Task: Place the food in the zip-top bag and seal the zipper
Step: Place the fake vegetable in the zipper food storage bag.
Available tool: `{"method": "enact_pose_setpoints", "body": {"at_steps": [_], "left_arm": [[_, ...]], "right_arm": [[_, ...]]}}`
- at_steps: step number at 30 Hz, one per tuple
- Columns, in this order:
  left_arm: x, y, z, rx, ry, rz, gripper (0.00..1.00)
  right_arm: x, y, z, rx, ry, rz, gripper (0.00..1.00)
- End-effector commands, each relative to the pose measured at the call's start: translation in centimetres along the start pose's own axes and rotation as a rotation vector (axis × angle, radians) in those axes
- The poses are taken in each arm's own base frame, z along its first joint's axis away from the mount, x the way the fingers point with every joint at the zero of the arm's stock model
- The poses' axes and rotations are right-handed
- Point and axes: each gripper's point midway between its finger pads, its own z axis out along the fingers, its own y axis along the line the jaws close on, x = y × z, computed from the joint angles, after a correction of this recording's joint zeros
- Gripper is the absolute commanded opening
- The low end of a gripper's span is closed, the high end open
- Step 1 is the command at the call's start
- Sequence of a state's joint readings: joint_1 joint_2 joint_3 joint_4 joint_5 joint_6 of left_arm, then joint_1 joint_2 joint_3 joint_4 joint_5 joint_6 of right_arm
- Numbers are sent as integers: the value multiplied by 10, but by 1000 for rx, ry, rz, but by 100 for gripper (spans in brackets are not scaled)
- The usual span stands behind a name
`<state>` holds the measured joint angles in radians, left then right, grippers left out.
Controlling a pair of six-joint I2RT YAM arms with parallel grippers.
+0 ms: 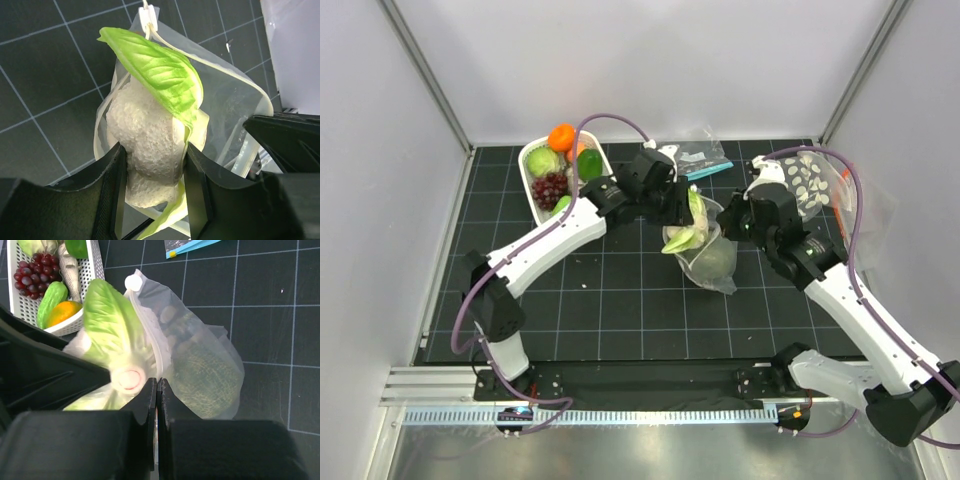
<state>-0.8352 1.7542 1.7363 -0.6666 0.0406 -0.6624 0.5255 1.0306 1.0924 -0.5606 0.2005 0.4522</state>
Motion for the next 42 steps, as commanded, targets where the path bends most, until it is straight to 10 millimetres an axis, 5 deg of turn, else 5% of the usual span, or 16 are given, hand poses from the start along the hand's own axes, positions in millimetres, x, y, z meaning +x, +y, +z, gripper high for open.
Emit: {"method": "enact_pose_setpoints", "body": {"at_steps": [1, 7, 18, 21, 25, 27, 42], "left_arm": [[-7, -9, -5, -10, -16, 47, 26], [-4, -35, 7, 22, -48, 69, 27], [-27, -58, 10, 100, -177, 35, 29], [-13, -51, 29, 87, -134, 29, 41], [8, -35, 46, 49, -140, 19, 82], [4, -29, 41, 29, -170, 27, 99], [-14, -15, -38, -53, -220, 97, 100]], "right_arm": [[-33, 14, -11, -49, -105, 41, 1], [-24, 18, -4, -68, -81, 58, 1], [-20, 27, -7, -130, -90, 105, 1], [-22, 25, -8, -123, -101, 108, 1], [-19, 20, -8, -104, -104, 115, 1], [-18, 19, -7, -104, -103, 118, 1], [-15, 15, -6, -84, -98, 122, 1]]}}
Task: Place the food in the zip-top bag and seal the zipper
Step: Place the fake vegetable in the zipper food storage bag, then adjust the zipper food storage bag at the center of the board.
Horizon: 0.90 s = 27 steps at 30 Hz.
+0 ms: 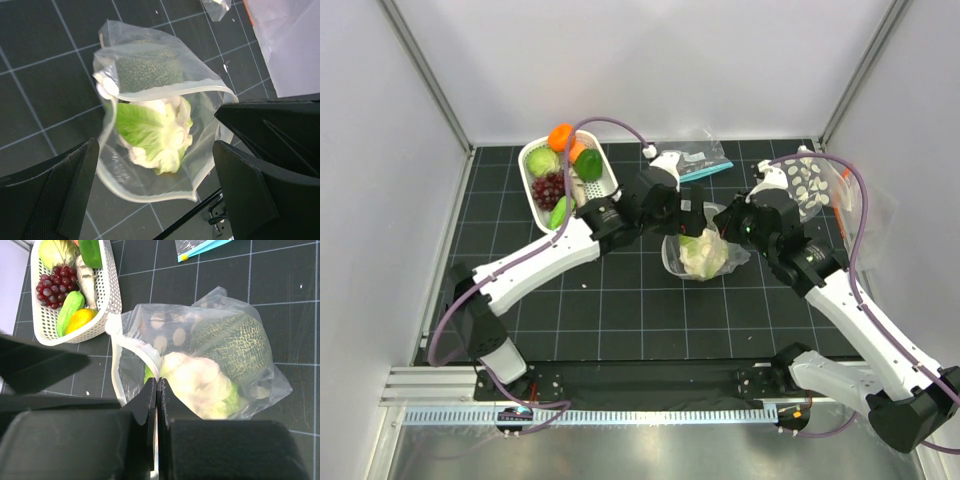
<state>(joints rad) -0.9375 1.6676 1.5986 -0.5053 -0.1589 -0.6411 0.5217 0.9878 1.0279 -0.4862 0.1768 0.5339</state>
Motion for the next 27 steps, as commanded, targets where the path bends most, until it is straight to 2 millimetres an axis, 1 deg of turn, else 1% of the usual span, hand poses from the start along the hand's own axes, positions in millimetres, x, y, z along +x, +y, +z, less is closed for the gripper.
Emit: {"method": "enact_pose_setpoints", "body": {"at_steps": [1, 5, 7, 8, 9, 11, 12, 13, 14, 15, 16, 17, 18, 20, 22, 23, 24, 25, 26, 27], "left_arm": [[-23, 10, -32, -55, -69, 26, 100], [-10, 34, -27, -144, -42, 31, 100], [1, 42, -21, -166, -12, 30, 99], [7, 43, -19, -164, 3, 20, 98], [16, 47, -16, -170, 24, 17, 97], [23, 45, -13, -143, 23, -7, 94], [36, 49, -14, -132, 44, -29, 94], [42, 50, -14, -124, 46, -47, 93], [39, 43, -13, -87, 11, -67, 93], [50, 49, -16, -81, 15, -95, 93], [52, 48, -18, -62, -1, -108, 93], [50, 43, -18, -33, -29, -118, 93], [60, 49, -16, -39, -21, -126, 92], [60, 48, -17, -27, -41, -143, 91], [65, 52, -11, -42, -38, -143, 89], [64, 51, -8, -37, -44, -144, 86], [63, 50, -5, -37, -47, -145, 85], [64, 49, -2, -32, -45, -148, 85], [69, 47, 5, -24, -26, -149, 83], [64, 40, 8, 4, -36, -153, 82]], "right_arm": [[-16, 11, -5, -42, -63, 30, 1], [-16, 12, -4, -45, -63, 32, 1], [-15, 12, -4, -47, -60, 31, 1], [-16, 13, -4, -48, -61, 32, 1], [-16, 12, -4, -46, -58, 30, 1], [-16, 12, -4, -44, -58, 28, 1], [-16, 12, -4, -45, -57, 28, 1], [-16, 12, -5, -46, -58, 27, 1], [-16, 12, -5, -45, -57, 26, 1], [-15, 12, -5, -46, -55, 24, 1], [-16, 12, -5, -48, -56, 25, 1], [-14, 12, -4, -45, -52, 24, 1], [-15, 12, -5, -48, -56, 25, 1], [-15, 14, -5, -55, -53, 26, 1], [-15, 14, -5, -56, -52, 26, 1], [-14, 15, -5, -60, -49, 27, 1], [-14, 15, -5, -62, -49, 27, 1], [-14, 15, -5, -60, -49, 27, 1], [-14, 15, -5, -64, -49, 28, 1], [-14, 15, -5, -62, -47, 27, 1]]}}
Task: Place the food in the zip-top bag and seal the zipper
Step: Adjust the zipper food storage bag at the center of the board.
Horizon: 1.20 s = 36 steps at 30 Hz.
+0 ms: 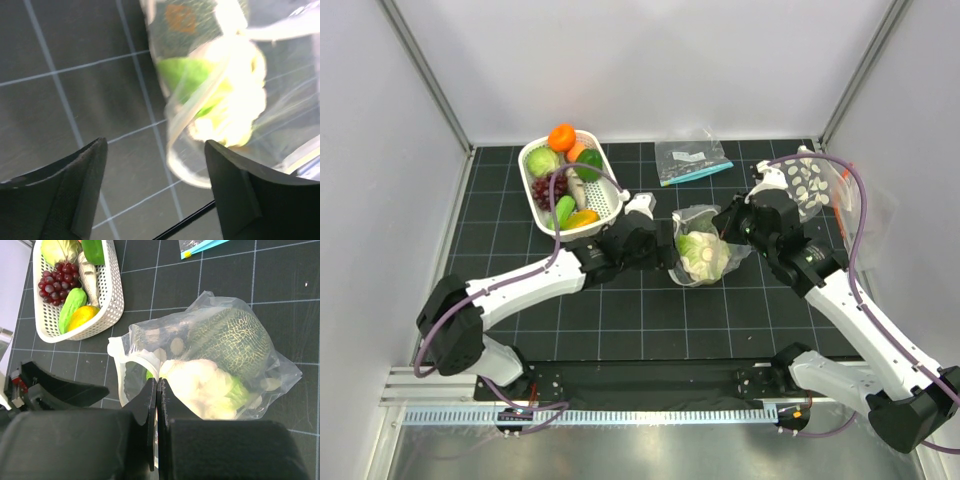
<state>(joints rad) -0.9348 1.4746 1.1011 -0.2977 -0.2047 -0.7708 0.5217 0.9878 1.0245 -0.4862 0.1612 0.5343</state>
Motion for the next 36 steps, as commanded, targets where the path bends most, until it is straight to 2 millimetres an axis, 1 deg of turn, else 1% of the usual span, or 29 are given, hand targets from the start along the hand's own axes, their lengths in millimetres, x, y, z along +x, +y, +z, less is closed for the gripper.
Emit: {"method": "enact_pose_setpoints", "body": {"at_steps": [1, 2, 3, 4, 5, 7, 8, 9, 10, 12, 13, 14, 15, 16, 17, 19, 20, 21, 22, 25, 28, 30, 31, 32, 34, 35, 36], "left_arm": [[-19, -33, 15, 109, -60, -40, 80], [-20, -42, 16, 139, -49, -43, 73], [-19, -43, 21, 139, -42, -47, 68], [-19, -46, 24, 145, -35, -46, 54], [-16, -47, 32, 143, -23, -47, 49], [-14, -49, 37, 145, -14, -47, 33], [-17, -49, 38, 147, -17, -50, 13], [-20, -48, 37, 140, -22, -45, 4], [-25, -47, 33, 133, -31, -38, 0], [-42, -41, 19, 87, -56, 5, 0], [-47, -40, 12, 73, -49, 19, 0], [-59, -35, 1, 41, -27, 30, 0], [-64, -36, -7, 46, -12, 57, 0], [-73, -33, -12, 33, -9, 69, 0], [-83, -35, -25, 20, 1, 86, 0], [-90, -24, -28, -36, 16, 124, 0], [-90, -17, -31, -68, 35, 135, 0], [-89, -11, -30, -90, 43, 143, 0], [-88, -1, -25, -121, 54, 140, 0], [-84, 8, -21, -141, 78, 141, 1], [-89, 10, -23, -146, 67, 150, 23], [-96, 13, -27, -148, 52, 149, 28], [-98, 14, -30, -149, 50, 149, 34], [-101, 16, -33, -151, 42, 155, 35], [-104, 20, -37, -159, 39, 154, 45], [-105, 23, -38, -164, 40, 153, 52], [-107, 27, -38, -170, 38, 151, 68]], "right_arm": [[-15, 13, -4, -49, -55, 26, 1], [-15, 12, -5, -49, -54, 27, 1], [-15, 13, -5, -52, -54, 27, 1], [-14, 13, -4, -51, -52, 29, 1], [-14, 13, -5, -53, -53, 28, 1], [-13, 12, -5, -50, -51, 27, 1], [-13, 12, -5, -48, -51, 28, 1], [-13, 11, -6, -45, -49, 25, 1], [-12, 9, -7, -39, -48, 21, 1], [-11, 5, -8, -24, -45, 2, 1], [-10, 2, -9, -10, -44, -7, 1], [-11, 0, -9, -2, -45, -24, 1], [-10, -2, -10, 4, -42, -36, 1], [-10, -3, -10, 13, -36, -45, 1], [-10, -4, -11, 13, -33, -61, 1], [-8, -3, -11, 13, -19, -70, 1], [-8, -3, -10, 12, -14, -72, 1], [-8, -3, -10, 12, -14, -72, 1], [-7, -2, -10, 6, -13, -70, 1], [-5, 3, -9, -19, 2, -69, 1], [-9, 11, -11, -52, 0, -65, 1], [-14, 18, -14, -79, -6, -61, 1], [-17, 20, -16, -85, -11, -60, 1], [-18, 21, -18, -91, -14, -58, 1], [-22, 24, -22, -103, -23, -56, 1], [-22, 24, -23, -103, -23, -56, 1], [-21, 22, -22, -97, -21, -58, 1]]}}
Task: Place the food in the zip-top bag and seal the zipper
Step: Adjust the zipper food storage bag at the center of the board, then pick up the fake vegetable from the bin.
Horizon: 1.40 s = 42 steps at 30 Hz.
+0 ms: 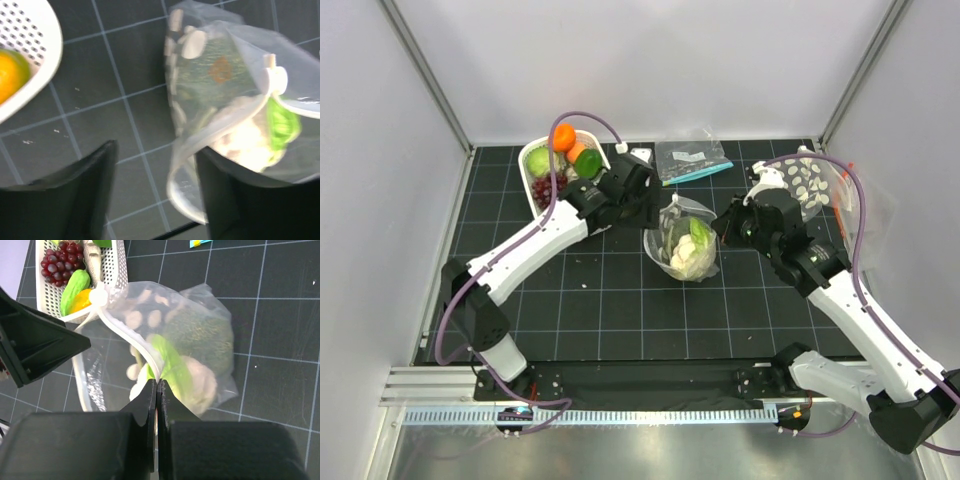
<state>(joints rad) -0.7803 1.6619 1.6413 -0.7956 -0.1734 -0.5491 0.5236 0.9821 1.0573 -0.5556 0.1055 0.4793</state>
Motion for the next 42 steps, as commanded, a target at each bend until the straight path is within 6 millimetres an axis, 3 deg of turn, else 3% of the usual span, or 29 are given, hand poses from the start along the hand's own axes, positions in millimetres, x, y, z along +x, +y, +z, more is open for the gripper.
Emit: {"method": "enact_pose_setpoints", "body": {"at_steps": [1, 3, 8, 14, 17, 19, 22, 23, 24, 25, 28, 29, 30, 32, 34, 37, 42], "left_arm": [[-14, 15, -19, -17, -39, 1, 74], [-17, 22, -22, -5, -41, -21, 84], [-24, 50, -32, -6, -66, -80, 90], [-39, 103, -35, -109, -120, -172, 97], [-42, 132, -22, -196, -119, -217, 98], [-44, 162, -5, -261, -105, -255, 98], [-53, 179, 5, -297, -88, -242, 100], [-46, 187, 22, -320, -33, -224, 100], [-46, 193, 28, -334, 1, -175, 100], [-54, 194, 27, -343, 22, -151, 100], [-40, 210, 58, -405, 156, -71, 100], [-50, 210, 61, -408, 143, -54, 100], [-38, 220, 76, -435, 203, -33, 99], [-42, 224, 85, -445, 215, -24, 98], [-32, 231, 99, -443, 264, -25, 98], [-25, 227, 108, -403, 299, -26, 97], [-29, 245, 104, -507, 246, -36, 99]], "right_arm": [[-26, 17, -12, -59, -76, -1, 1], [-23, 14, -9, -51, -70, 2, 1], [-20, 10, -5, -32, -66, 11, 1], [-22, 12, -4, -39, -70, 10, 1], [-21, 13, -3, -44, -65, 8, 1], [-21, 14, -3, -48, -65, 6, 1], [-20, 14, -2, -49, -59, 1, 1], [-20, 14, -2, -47, -57, 1, 1], [-20, 14, -2, -47, -57, -2, 1], [-20, 14, -2, -47, -57, -5, 1], [-19, 13, -2, -46, -52, -7, 1], [-19, 14, -2, -48, -53, -7, 1], [-18, 14, -2, -48, -49, -8, 1], [-17, 13, -1, -45, -47, -6, 1], [-16, 11, -1, -40, -47, -6, 1], [-15, 11, 1, -36, -42, -7, 1], [-14, 11, 3, -36, -37, -9, 1]]}}
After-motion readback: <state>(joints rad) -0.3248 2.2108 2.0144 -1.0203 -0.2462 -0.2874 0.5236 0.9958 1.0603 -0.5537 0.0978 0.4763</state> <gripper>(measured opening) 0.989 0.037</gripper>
